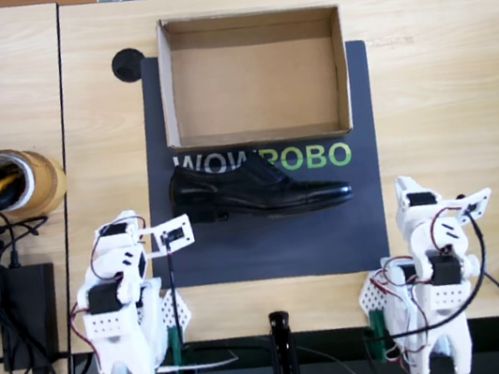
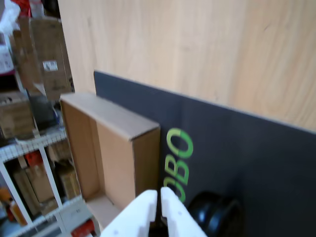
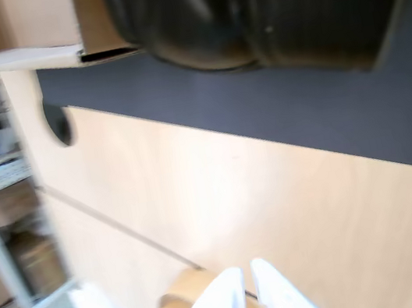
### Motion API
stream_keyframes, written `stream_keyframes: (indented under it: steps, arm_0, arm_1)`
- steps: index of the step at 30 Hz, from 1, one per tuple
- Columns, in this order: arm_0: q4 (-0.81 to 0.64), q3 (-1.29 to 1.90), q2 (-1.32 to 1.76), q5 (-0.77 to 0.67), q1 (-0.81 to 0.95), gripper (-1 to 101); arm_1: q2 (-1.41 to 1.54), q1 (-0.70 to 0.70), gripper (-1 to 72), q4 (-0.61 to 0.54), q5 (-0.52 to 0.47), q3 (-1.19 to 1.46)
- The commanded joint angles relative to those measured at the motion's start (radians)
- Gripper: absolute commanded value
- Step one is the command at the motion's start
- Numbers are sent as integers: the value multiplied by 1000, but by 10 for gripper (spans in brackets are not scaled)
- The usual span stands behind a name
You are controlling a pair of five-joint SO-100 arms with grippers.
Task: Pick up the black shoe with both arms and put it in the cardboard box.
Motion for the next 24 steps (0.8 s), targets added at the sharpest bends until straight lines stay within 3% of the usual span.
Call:
stream_keyframes:
  steps: [1,7,14,24]
  arm_0:
    - [60,-129,-52,-32,17,-2]
    - [161,-272,-146,-92,63,-2]
    - [215,-328,-199,-196,138,-2]
    - [316,-440,-293,-282,255,-2]
  arm_1:
    - [-61,-46,-2,75,8,-141]
    - [-219,-120,-2,206,12,-325]
    - [-324,-239,-2,276,72,-396]
    - [-466,-304,-2,403,25,-574]
